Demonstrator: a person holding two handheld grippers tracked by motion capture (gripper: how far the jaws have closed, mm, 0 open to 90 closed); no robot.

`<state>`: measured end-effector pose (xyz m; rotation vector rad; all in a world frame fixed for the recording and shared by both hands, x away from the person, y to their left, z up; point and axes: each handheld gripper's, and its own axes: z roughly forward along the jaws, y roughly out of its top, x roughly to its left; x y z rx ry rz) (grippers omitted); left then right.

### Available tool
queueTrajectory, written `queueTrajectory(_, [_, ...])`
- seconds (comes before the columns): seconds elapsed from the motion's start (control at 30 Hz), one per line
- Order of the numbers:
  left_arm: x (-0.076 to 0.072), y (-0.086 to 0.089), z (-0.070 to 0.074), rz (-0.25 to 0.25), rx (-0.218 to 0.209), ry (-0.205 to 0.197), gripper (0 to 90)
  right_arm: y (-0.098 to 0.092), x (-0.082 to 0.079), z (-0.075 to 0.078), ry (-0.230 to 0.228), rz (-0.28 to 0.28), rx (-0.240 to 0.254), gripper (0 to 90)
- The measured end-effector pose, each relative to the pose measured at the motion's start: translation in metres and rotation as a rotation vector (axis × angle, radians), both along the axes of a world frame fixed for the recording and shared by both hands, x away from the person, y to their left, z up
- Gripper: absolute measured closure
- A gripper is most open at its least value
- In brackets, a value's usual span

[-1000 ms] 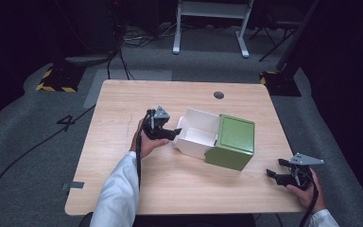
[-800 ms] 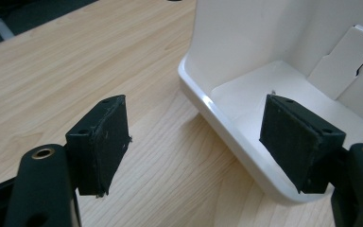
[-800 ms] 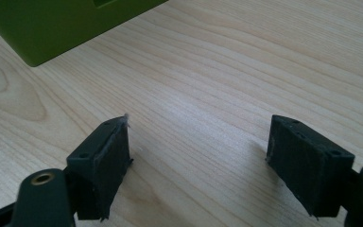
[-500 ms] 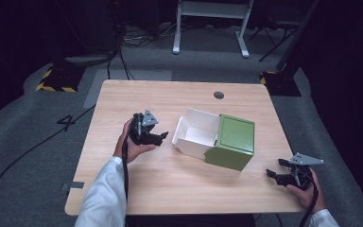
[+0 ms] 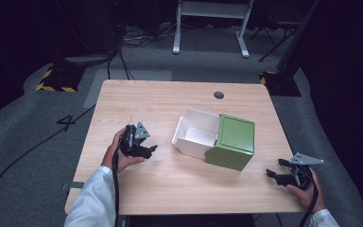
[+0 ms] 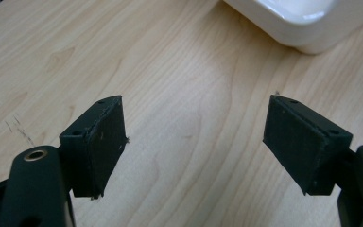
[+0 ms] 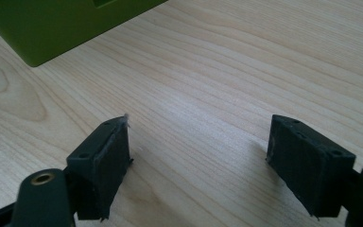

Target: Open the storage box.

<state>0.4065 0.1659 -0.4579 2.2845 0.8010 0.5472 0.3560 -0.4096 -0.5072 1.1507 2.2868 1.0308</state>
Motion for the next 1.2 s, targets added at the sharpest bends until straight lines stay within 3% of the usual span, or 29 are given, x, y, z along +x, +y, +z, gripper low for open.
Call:
queueTrajectory(0.13, [-0.003, 0.004, -0.003, -0.026, -0.032, 0.081, 21.7, 0.000, 0.000, 0.000, 0.000, 0.000, 0.000, 21.9])
queueTrajectory(0.2, [-0.008, 0.005, -0.006, -0.011, -0.018, 0.060, 21.6, 0.000, 0.000, 0.000, 0.000, 0.000, 0.000, 21.9])
queueTrajectory(0.27, [-0.010, 0.005, -0.011, -0.019, 0.006, 0.068, 21.3, 0.000, 0.000, 0.000, 0.000, 0.000, 0.000, 21.8])
queueTrajectory(0.33, [-0.011, 0.007, -0.015, -0.028, 0.016, 0.105, 21.3, 0.000, 0.000, 0.000, 0.000, 0.000, 0.000, 21.9])
queueTrajectory(0.4, [-0.016, 0.008, -0.018, -0.025, 0.030, 0.084, 21.6, 0.000, 0.000, 0.000, 0.000, 0.000, 0.000, 21.9])
queueTrajectory(0.77, [-0.036, 0.019, -0.034, -0.027, 0.053, 0.106, 21.9, 0.000, 0.000, 0.000, 0.001, 0.001, 0.000, 21.9])
queueTrajectory(0.9, [-0.042, 0.024, -0.037, -0.005, 0.021, 0.113, 21.2, 0.000, 0.000, 0.000, 0.001, 0.001, 0.001, 21.9])
queueTrajectory(1.03, [-0.049, 0.033, -0.043, 0.022, -0.059, 0.124, 21.2, 0.000, 0.000, 0.000, 0.001, 0.002, 0.001, 21.9])
queueTrajectory(1.07, [-0.049, 0.033, -0.043, 0.022, -0.059, 0.124, 20.9, 0.000, 0.000, 0.000, 0.001, 0.002, 0.001, 21.9])
queueTrajectory(1.1, [-0.051, 0.039, -0.047, 0.036, -0.105, 0.143, 20.2, 0.000, 0.000, 0.000, 0.001, 0.002, 0.001, 21.9])
queueTrajectory(1.2, [-0.056, 0.045, -0.049, 0.046, -0.118, 0.128, 17.9, 0.000, 0.000, 0.000, 0.000, 0.002, 0.001, 21.9])
